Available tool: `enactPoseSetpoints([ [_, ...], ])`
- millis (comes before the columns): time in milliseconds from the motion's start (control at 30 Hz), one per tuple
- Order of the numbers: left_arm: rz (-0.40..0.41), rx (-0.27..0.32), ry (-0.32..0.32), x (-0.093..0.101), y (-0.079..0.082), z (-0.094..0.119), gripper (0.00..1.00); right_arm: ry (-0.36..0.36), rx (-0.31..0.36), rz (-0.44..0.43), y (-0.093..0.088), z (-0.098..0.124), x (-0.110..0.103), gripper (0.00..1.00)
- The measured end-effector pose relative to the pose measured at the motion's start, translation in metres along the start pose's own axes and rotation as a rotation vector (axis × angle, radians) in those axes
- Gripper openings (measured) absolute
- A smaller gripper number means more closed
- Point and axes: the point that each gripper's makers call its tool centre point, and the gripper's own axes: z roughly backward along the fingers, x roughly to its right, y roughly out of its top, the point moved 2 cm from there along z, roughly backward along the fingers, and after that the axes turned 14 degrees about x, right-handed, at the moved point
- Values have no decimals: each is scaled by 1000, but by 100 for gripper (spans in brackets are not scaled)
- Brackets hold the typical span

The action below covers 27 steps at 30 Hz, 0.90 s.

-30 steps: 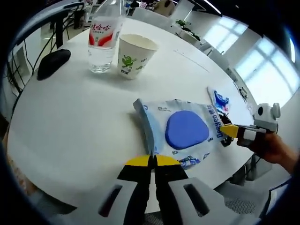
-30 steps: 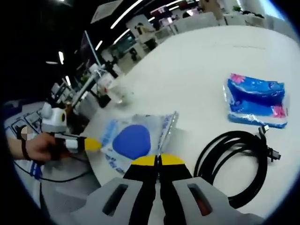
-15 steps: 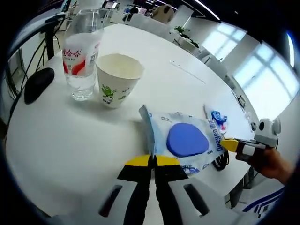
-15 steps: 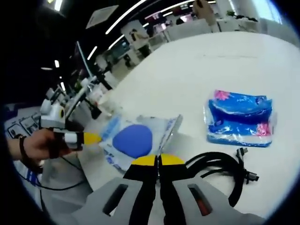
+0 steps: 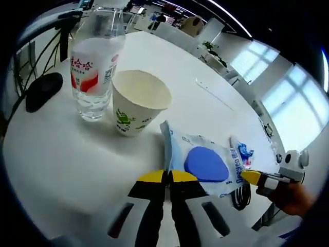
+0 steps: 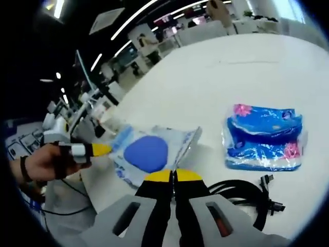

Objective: Arrange the tabletop items into an orderly group along one side of the table until the central work area is clear of visible clutter.

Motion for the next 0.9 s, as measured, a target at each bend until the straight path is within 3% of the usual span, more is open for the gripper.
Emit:
enactPoseSetpoints([
  [367,116,38,58,-10,0,-17,1,-46,-6,-22,9,-16,8,0],
  [900,157,58,89,-19,7,-32,2,-69,11,-66,16,-33,15,0],
])
